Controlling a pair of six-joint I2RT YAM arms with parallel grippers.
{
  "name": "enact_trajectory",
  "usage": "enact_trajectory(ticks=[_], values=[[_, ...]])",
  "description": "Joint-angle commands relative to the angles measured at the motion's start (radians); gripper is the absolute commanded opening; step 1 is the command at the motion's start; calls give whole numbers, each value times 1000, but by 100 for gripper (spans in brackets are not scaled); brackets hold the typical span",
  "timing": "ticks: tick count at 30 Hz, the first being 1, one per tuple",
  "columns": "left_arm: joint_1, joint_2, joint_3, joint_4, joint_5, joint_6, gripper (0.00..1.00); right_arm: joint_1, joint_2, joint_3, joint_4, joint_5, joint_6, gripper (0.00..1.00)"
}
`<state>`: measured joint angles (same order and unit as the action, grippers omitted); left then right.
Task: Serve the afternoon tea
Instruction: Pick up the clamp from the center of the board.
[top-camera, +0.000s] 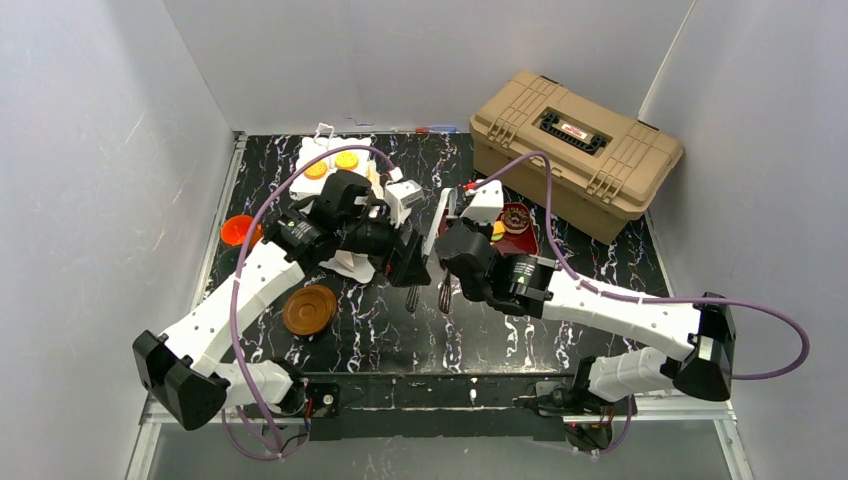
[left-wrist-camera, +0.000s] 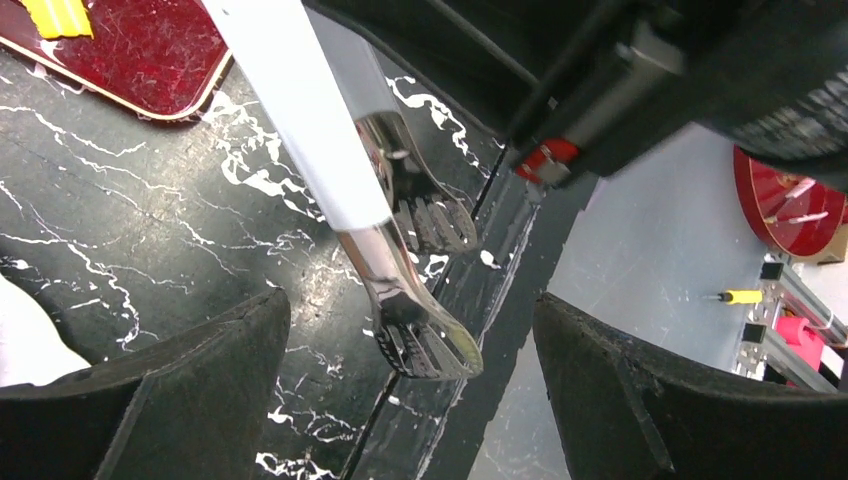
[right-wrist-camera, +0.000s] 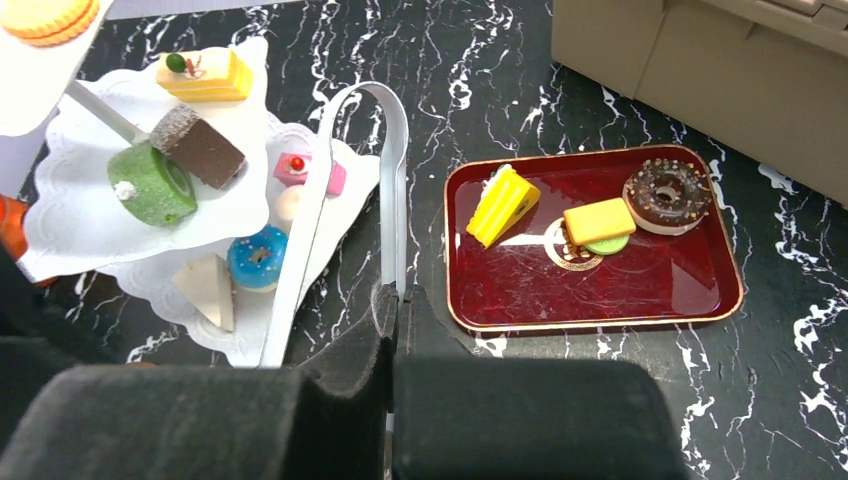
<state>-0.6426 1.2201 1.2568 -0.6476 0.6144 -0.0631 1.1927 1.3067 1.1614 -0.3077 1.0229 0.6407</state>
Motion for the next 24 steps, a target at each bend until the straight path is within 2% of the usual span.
enact_trajectory(ticks=[1,4,6,10,12,14,18,21,24], values=[[-36,2,-10,75,-70,-45,88,25,-72,-35,156,66,-38,1],[-37,13,-10,100,-120,-21,87,41,-96,-65,204,54,-28,3],[-38,28,2,104,-120,-13,81,47,-103,-76,221,46,-16,4],[-38,29,-18,137,-71,-10,46,53,-116,-91,235,27,11,8],[-39,26,-31,139,-54,5,19,53,-132,-106,247,17,25,11],[-38,24,-36,126,-52,22,2,53,-150,-126,265,0,43,14],[-38,1,-46,131,-62,50,0,53,-190,-170,298,-60,88,27],[-38,-15,-45,128,-71,81,0,51,-228,-191,296,-118,114,45],[-37,-37,-45,128,-65,116,0,42,-294,-221,267,-198,128,67]])
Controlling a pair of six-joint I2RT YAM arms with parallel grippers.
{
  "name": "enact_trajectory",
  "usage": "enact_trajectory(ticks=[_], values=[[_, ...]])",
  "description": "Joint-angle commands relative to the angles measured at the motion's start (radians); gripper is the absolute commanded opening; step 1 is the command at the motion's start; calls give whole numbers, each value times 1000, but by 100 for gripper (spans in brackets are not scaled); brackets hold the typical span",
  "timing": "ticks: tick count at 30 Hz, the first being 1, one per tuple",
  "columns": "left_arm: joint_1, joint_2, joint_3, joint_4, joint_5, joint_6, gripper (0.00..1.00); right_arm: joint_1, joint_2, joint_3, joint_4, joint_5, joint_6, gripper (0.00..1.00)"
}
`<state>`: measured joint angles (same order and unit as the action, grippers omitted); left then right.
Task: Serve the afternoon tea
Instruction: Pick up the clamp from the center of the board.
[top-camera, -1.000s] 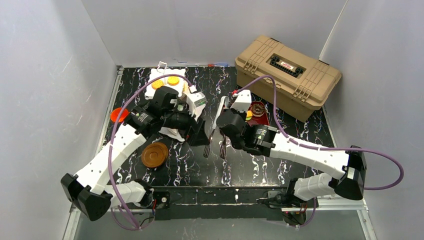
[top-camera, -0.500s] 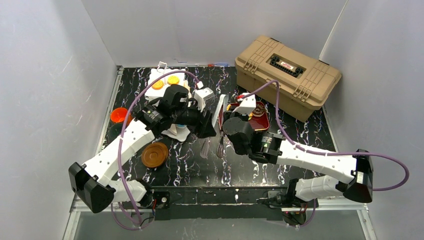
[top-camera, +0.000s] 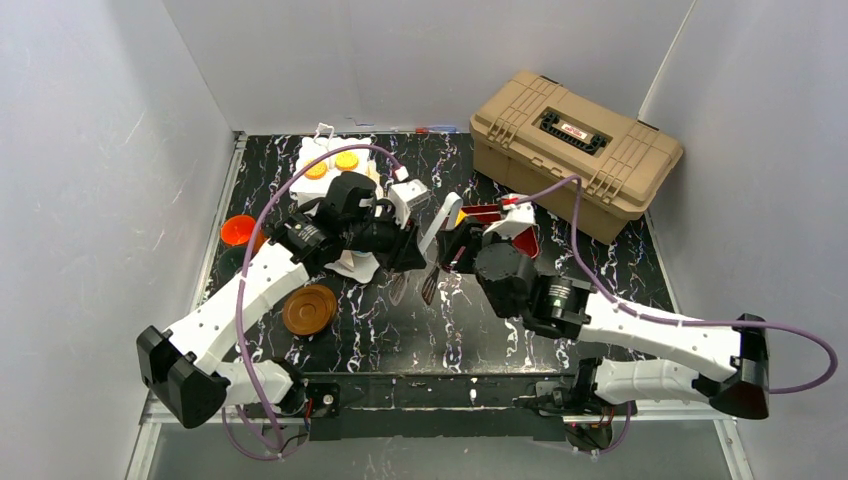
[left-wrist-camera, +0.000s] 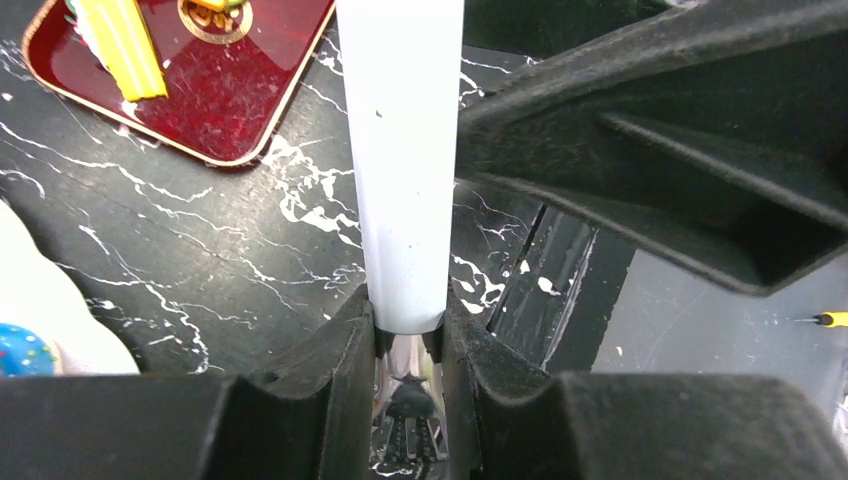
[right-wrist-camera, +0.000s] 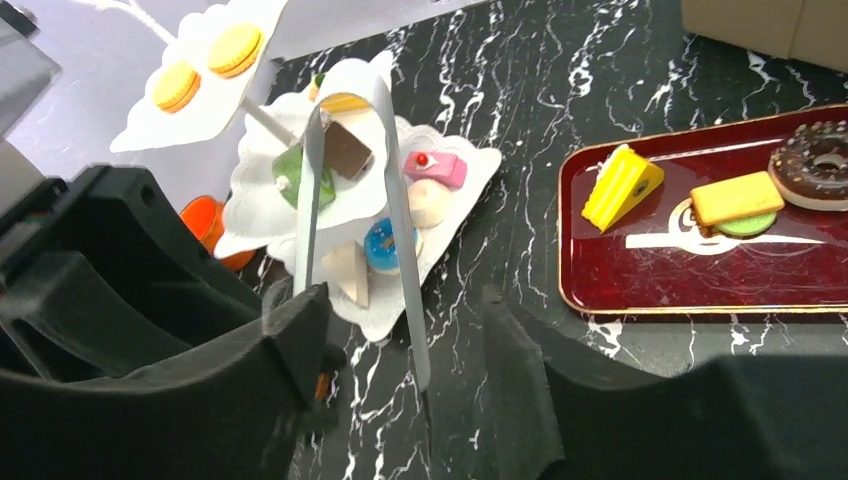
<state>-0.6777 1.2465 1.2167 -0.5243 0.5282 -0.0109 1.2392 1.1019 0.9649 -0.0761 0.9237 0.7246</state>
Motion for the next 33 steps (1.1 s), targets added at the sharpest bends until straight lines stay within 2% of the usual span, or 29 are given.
enact_trajectory(ticks=[1,4,7,9,12,16,22,27,30,33], values=[[-2,-72,-6,10,26,70,0,-14,-117,-42,31,-138,46,75],[0,-87,-4,15,46,89,0,-66,-213,-103,63,-295,65,88],[0,-90,-3,14,66,109,0,-143,-253,-134,139,-500,92,94],[0,-86,0,13,62,117,0,-179,-216,-94,137,-605,94,95],[1,-79,7,6,44,138,0,-188,-116,-2,79,-678,73,96],[1,-77,9,7,21,153,0,-190,-58,58,9,-652,74,94],[-1,-75,5,12,-14,183,0,-190,-20,104,-16,-594,87,83],[-6,-69,3,17,-39,205,0,-190,23,115,7,-577,106,64],[-6,-66,2,24,-43,208,0,-190,48,127,7,-570,108,58],[-7,-59,10,24,-44,203,6,-190,55,122,12,-551,103,54]])
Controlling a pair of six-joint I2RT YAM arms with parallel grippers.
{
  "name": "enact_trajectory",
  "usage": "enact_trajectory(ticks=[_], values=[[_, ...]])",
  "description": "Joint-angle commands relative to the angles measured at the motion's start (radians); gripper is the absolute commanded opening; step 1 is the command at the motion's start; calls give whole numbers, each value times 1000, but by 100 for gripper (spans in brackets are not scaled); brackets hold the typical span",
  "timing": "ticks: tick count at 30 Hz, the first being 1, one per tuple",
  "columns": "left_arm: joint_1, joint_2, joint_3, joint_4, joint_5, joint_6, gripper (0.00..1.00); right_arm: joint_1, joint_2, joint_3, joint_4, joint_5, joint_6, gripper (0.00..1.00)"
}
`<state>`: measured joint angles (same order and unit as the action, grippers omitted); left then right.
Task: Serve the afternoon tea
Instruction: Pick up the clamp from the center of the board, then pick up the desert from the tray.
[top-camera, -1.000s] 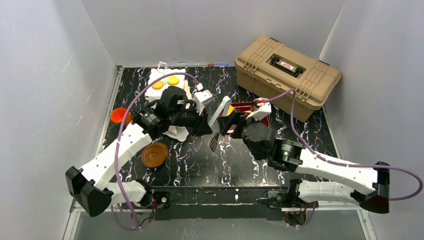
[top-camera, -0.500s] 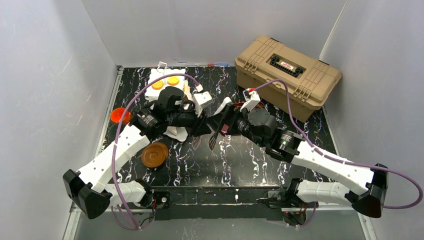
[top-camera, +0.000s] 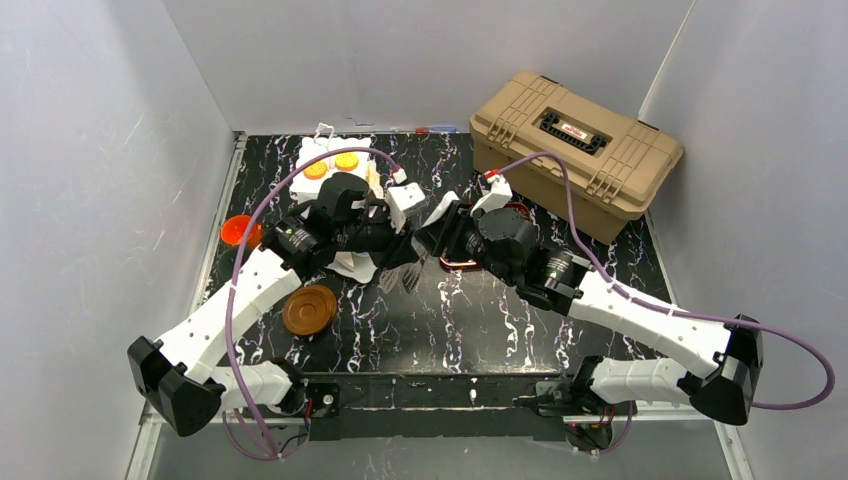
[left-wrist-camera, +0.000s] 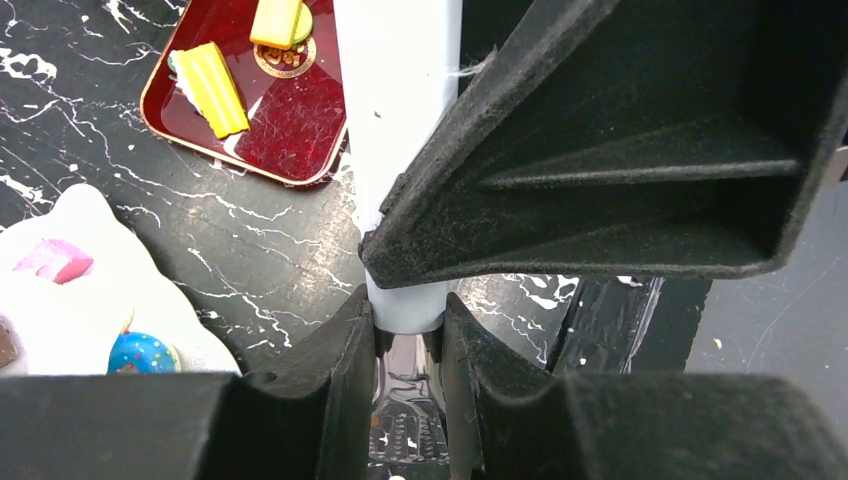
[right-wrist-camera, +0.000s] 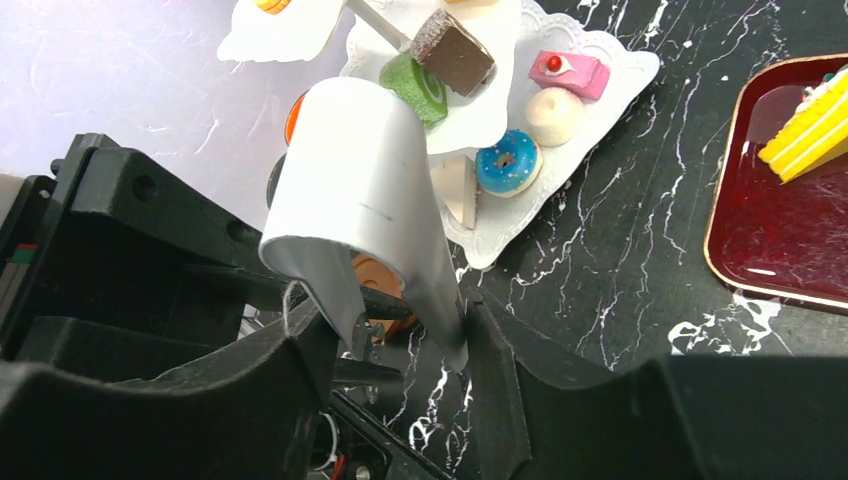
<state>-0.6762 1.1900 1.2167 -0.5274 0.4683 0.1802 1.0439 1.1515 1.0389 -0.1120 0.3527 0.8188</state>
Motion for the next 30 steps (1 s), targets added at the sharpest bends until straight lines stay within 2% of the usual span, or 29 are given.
enact_trajectory(ticks=[1,3,4,8,10,13,15,19,26,30], values=[[-9,1,13,27,14,10,13,5,2,42,56,26,3,52],[-9,8,26,17,5,5,38,5,-11,28,64,48,-16,49],[-9,12,31,11,1,5,47,5,-16,21,68,61,-23,48],[-9,5,60,-6,-12,-8,62,5,-31,7,62,104,-64,46],[-9,-3,76,-13,-18,-18,74,5,-36,6,53,122,-89,46],[-7,-17,127,-53,-38,-30,85,4,-36,11,38,175,-160,47],[-7,-27,167,-94,-73,-37,97,-4,-37,13,34,230,-216,50],[26,-36,234,-189,-130,-47,98,-25,-28,5,77,316,-339,52],[275,12,354,-319,1,-109,98,-99,54,-85,333,446,-514,52],[338,30,413,-377,8,-78,98,-172,135,-110,449,437,-525,51]])
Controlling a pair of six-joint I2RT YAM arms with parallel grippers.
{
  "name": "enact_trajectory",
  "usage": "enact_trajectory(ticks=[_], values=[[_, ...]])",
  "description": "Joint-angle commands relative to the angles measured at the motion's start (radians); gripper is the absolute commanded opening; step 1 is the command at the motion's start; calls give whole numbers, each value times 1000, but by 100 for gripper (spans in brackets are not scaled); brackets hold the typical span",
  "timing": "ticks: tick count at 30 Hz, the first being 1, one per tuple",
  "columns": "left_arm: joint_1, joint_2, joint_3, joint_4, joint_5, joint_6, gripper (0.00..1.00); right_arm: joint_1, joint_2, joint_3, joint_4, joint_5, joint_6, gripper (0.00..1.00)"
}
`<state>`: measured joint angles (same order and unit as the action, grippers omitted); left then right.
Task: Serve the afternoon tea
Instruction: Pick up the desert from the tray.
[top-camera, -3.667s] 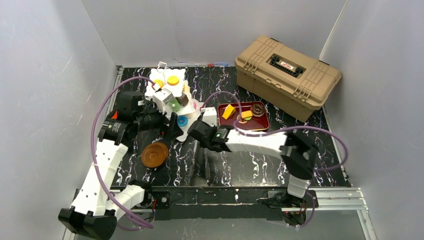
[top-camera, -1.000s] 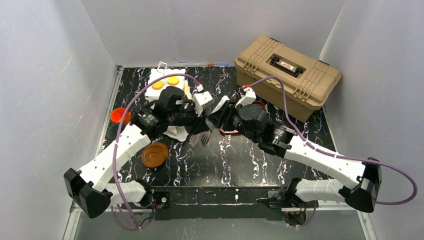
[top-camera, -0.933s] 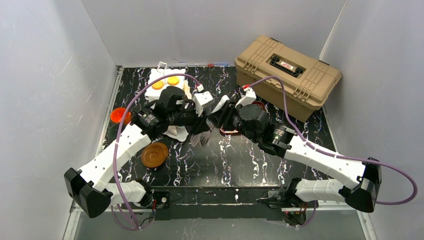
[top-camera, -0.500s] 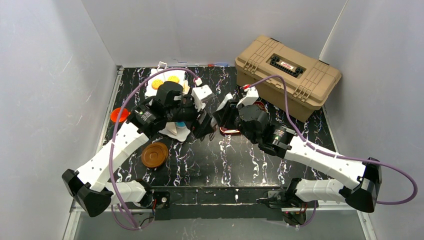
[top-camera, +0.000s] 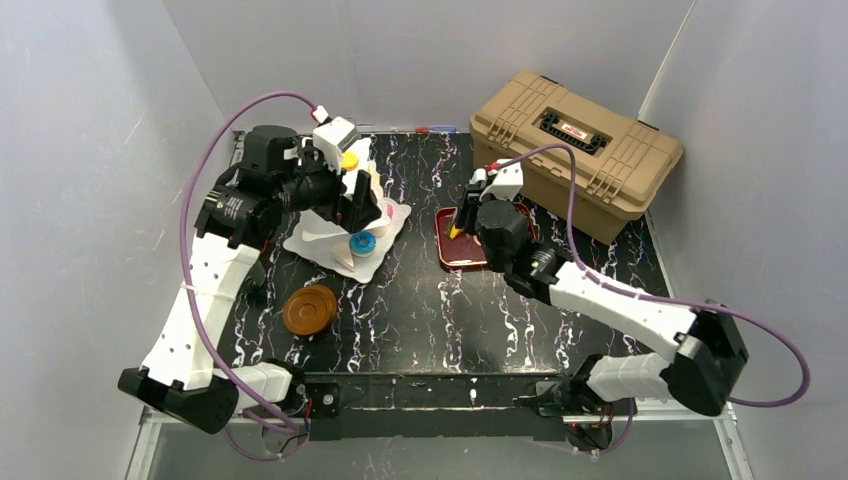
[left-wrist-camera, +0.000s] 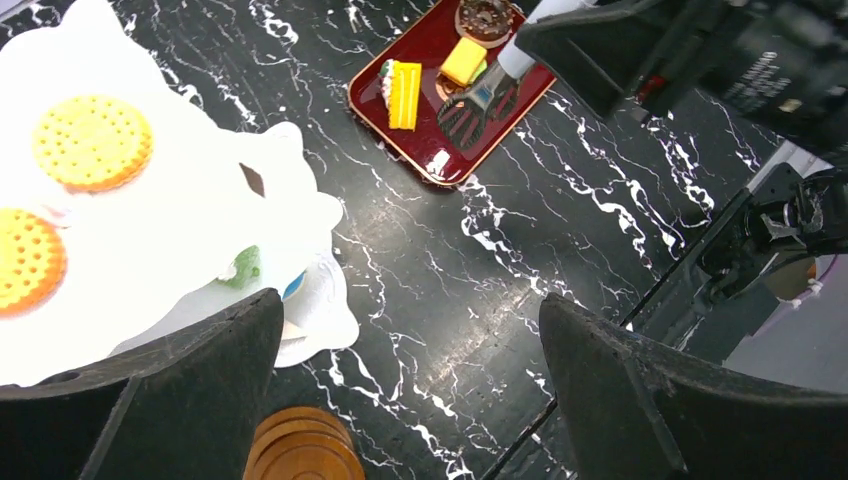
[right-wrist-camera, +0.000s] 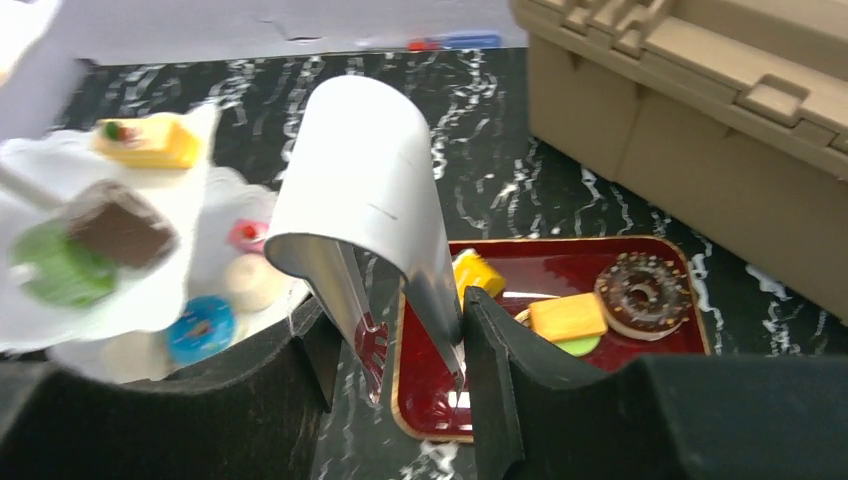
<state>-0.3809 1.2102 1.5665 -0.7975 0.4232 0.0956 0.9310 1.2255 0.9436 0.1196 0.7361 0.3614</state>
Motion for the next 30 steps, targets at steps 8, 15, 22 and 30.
enact_trajectory(ticks=[8,15,22,30], values=[[121,29,56,-148,78,6,98,-118,244,1,385,70,-91,53],[142,19,48,-127,96,9,98,-123,337,20,457,84,-62,56],[149,12,41,-126,108,12,98,-124,389,38,503,139,-73,61],[157,-7,25,-110,120,12,98,-124,461,57,576,171,-81,62]])
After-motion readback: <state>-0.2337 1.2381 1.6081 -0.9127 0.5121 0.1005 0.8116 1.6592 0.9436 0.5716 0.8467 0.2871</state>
